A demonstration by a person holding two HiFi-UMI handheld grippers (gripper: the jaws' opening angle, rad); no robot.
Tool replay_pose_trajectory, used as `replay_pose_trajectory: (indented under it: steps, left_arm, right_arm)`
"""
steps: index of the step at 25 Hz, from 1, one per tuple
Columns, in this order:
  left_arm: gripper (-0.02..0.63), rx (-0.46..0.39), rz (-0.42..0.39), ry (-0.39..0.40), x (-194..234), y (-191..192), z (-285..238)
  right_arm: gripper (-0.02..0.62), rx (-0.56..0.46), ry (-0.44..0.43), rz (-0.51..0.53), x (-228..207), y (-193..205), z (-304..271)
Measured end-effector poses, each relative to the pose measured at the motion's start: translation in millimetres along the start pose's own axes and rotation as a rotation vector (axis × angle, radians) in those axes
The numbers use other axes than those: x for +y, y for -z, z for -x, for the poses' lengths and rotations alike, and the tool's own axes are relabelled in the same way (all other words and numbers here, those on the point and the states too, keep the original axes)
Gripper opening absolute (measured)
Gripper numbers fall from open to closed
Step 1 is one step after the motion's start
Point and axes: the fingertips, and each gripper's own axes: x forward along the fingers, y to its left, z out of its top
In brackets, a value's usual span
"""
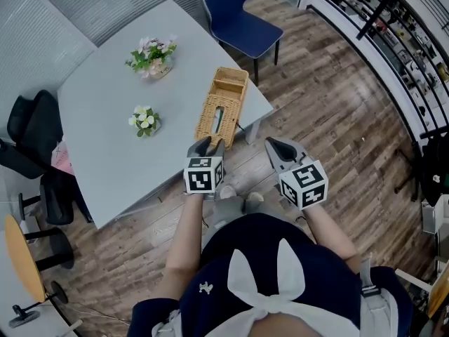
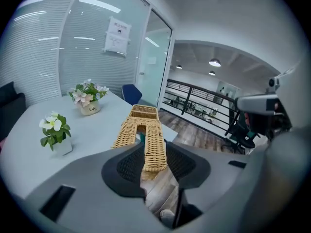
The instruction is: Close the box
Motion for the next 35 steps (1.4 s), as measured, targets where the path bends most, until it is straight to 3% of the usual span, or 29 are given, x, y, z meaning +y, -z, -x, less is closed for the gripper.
replay_pose_trajectory:
  steps: [5, 10, 26, 35]
  left_arm:
    - [0.099, -0.095, 0.047, -0.033, -1, -20, 24]
    - [0.04, -0.162, 0.028, -0.068, -6, -34, 43]
    - [0.023, -0.242, 0.039, -0.032, -39, -47, 78]
    - [0.023, -0.275, 0.038, -0.059, -52, -48, 98]
  right_arm:
    - [0.006, -0.006, -0.023, 0.016, 8, -4, -2]
    - [0.005, -0.019, -0.049, 0.025, 16, -9, -4]
    - [0.003, -0.05, -0.105, 0.069, 36, -23, 5]
    - [0.003, -0.052, -0.147, 0.098, 46, -18, 12]
